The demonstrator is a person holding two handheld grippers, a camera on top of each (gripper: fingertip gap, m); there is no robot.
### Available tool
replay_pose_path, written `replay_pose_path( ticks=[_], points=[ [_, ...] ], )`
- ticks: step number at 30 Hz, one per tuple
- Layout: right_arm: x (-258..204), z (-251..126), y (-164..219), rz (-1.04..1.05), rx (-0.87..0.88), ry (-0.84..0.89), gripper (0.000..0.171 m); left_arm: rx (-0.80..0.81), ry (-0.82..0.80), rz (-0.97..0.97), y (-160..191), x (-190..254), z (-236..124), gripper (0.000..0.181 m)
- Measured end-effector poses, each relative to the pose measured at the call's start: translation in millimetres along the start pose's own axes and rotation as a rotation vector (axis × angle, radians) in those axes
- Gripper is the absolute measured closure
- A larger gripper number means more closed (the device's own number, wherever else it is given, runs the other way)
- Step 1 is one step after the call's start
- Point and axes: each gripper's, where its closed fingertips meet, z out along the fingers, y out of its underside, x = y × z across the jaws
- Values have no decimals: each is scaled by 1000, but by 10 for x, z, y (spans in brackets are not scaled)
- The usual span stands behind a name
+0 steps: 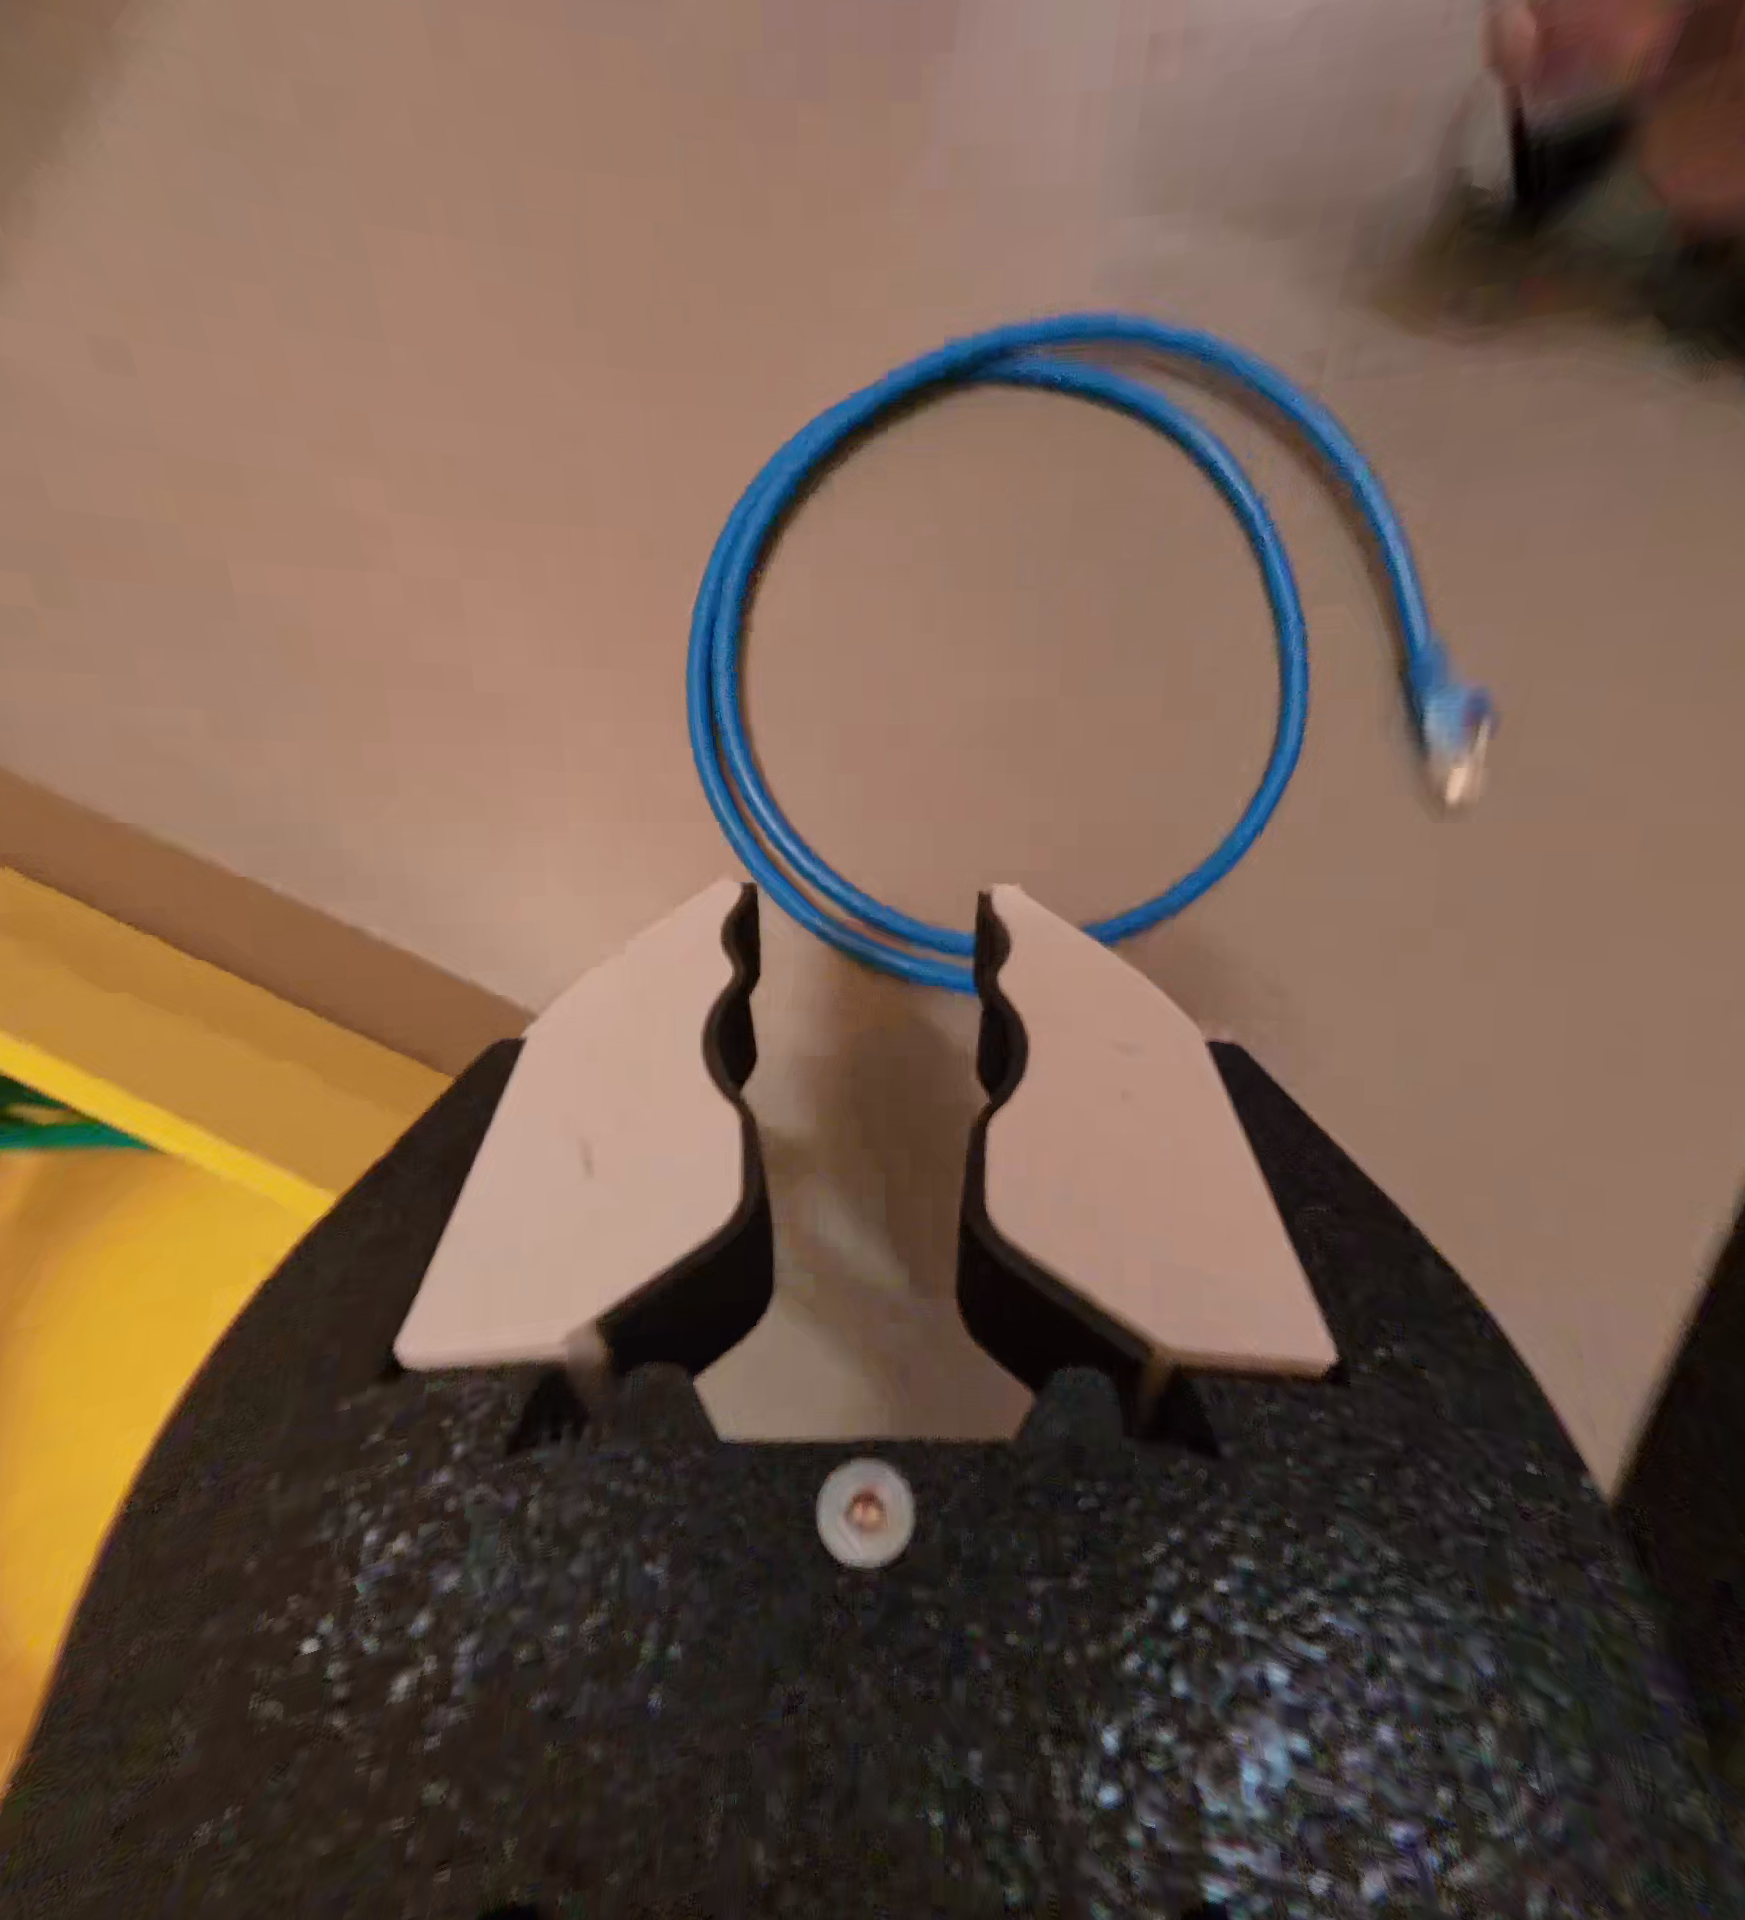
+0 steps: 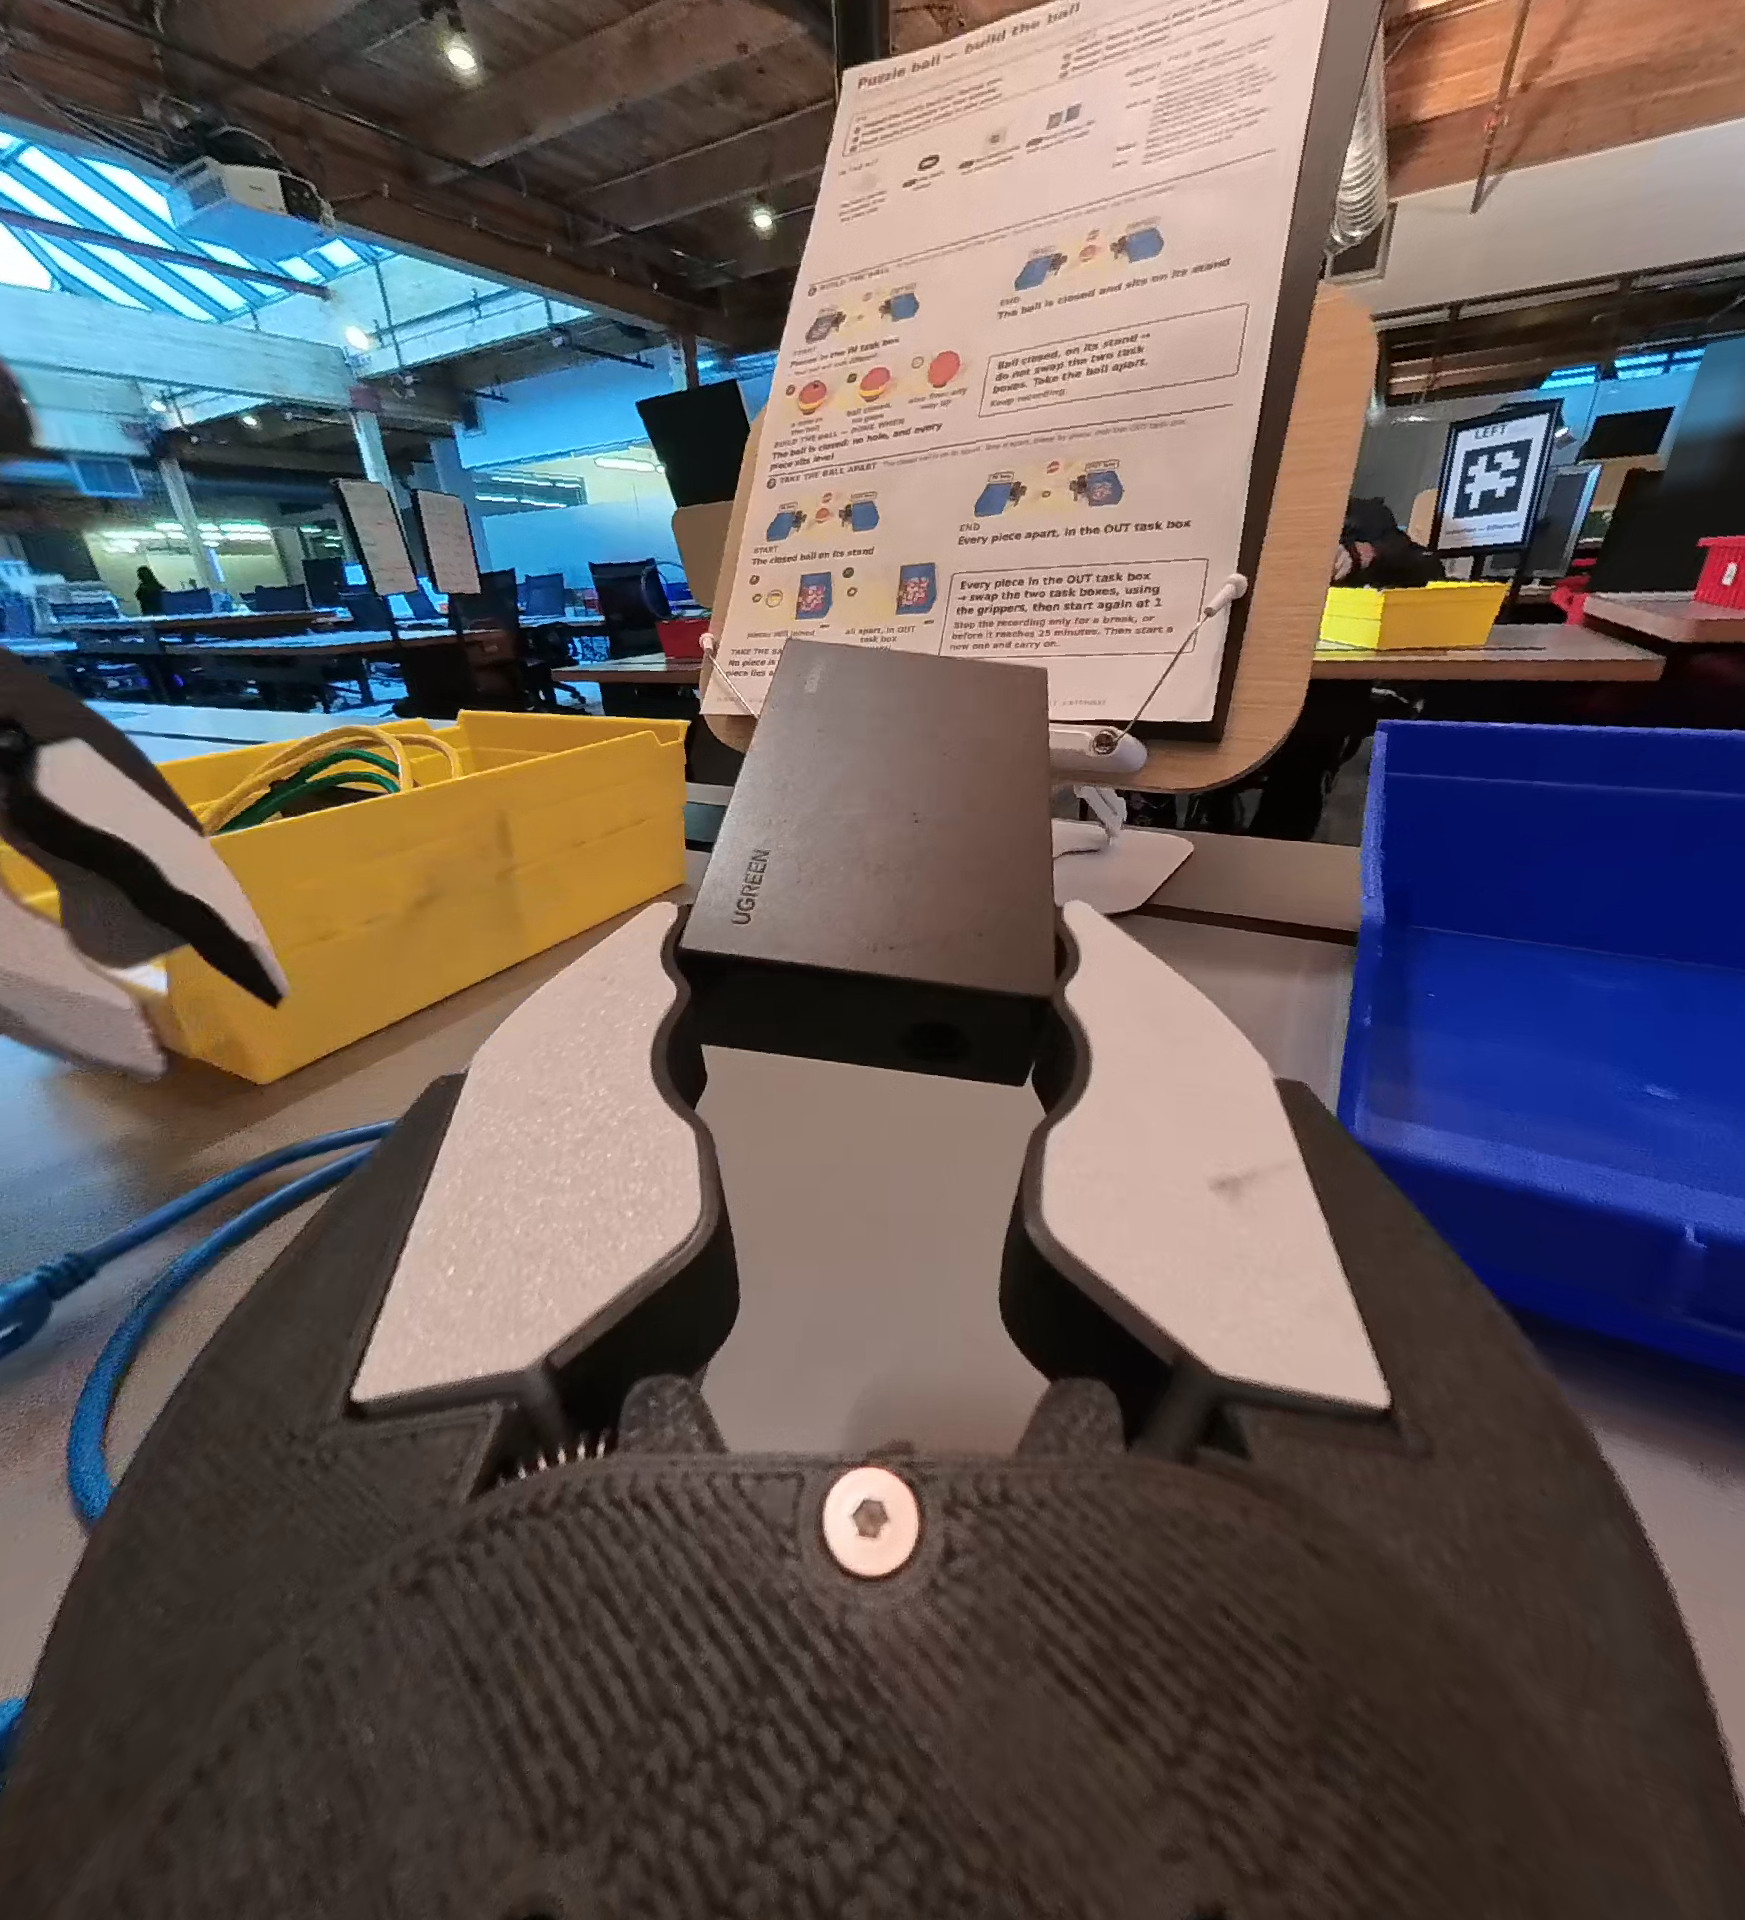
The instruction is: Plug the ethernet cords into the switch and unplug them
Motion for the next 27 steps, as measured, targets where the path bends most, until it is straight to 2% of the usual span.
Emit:
replay_pose_path(
  ticks=[1,2,8,13,17,20,22,27],
  points=[
    [-5,7,8,1,-6,-5,108,-16,0,137,33,37,-36,138],
    [-8,14,13,2,-10,-9,108,-37,9,245,71,78,-56,131],
    [-12,17,10,8,-7,-19,108,-170,103,701,225,369,6,127],
    [-32,22,18,-3,-13,-27,108,-348,113,897,406,311,242,125],
    [-42,21,17,-4,-13,-34,108,-399,187,804,443,350,377,131],
    [-32,15,9,11,-8,-39,108,-366,274,709,438,504,412,155],
    [-15,11,4,25,-3,-38,108,-360,259,641,424,517,422,157],
    [-5,2,-5,38,4,-41,108,-321,207,252,349,726,417,164]
  ],
)
